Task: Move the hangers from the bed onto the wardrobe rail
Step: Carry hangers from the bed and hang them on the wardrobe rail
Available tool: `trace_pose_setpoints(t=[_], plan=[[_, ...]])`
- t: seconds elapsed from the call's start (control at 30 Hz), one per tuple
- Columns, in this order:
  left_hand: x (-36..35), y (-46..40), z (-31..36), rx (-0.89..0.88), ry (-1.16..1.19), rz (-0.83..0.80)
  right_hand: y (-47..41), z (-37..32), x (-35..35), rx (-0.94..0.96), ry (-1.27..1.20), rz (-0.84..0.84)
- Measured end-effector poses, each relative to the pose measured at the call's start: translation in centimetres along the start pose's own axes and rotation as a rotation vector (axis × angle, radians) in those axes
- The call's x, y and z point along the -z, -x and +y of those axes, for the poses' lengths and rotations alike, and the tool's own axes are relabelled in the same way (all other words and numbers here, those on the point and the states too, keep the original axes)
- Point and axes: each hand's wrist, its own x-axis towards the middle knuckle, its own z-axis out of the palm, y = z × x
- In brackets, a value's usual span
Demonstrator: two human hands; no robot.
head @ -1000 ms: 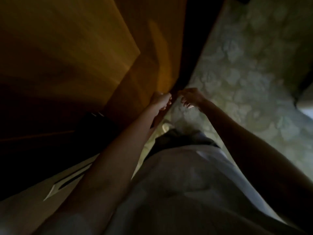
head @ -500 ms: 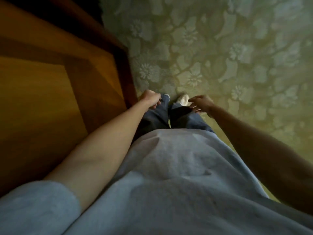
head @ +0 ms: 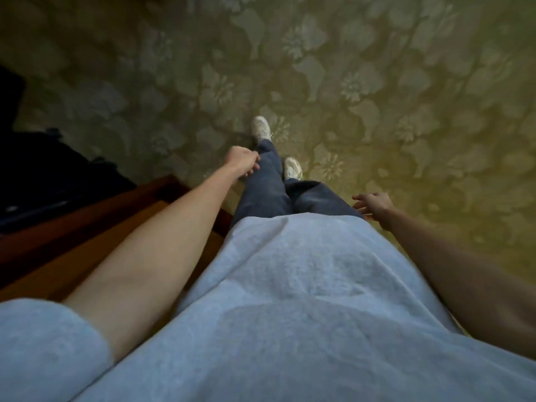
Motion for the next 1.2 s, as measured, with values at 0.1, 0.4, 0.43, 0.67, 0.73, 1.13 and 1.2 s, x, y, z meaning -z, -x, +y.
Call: trace_pose_setpoints(t=[0.1, 0.4, 0.43, 0.67, 0.73, 1.13, 1.2], plan=[[1.3, -1.2, 1.7, 0.019, -0.063, 0.005, -0.7, -1.9, 0.8, -0.015, -0.059, -0.004], [7.5, -6.5, 6.6, 0.217, -0.034, -0.013, -1.8, -25.5, 2.1, 0.187, -0.079, -0.056], [8.6, -7.1, 7.8, 0.231, -0.021, -0.007, -1.5, -29.0, 2.4, 0.219, -0.066, -0.059], [14.6, -12.3, 22.5, 0.176, 0.003, 0.031, 0.3, -46.6, 6.7, 0.341, -0.059, -0.067], [15.1, -13.6, 28.7, 0.137, 0.002, 0.009, -0.3, -48.2, 9.1, 0.32, -0.066, -0.037], [9.7, -19.2, 73.2, -0.27, -0.076, -0.137, -7.3, -51.3, 31.4, -0.101, -0.289, 0.116], [9.4, -20.1, 76.7, -0.271, -0.114, -0.137, -7.6, -53.4, 34.0, -0.134, -0.283, 0.101]])
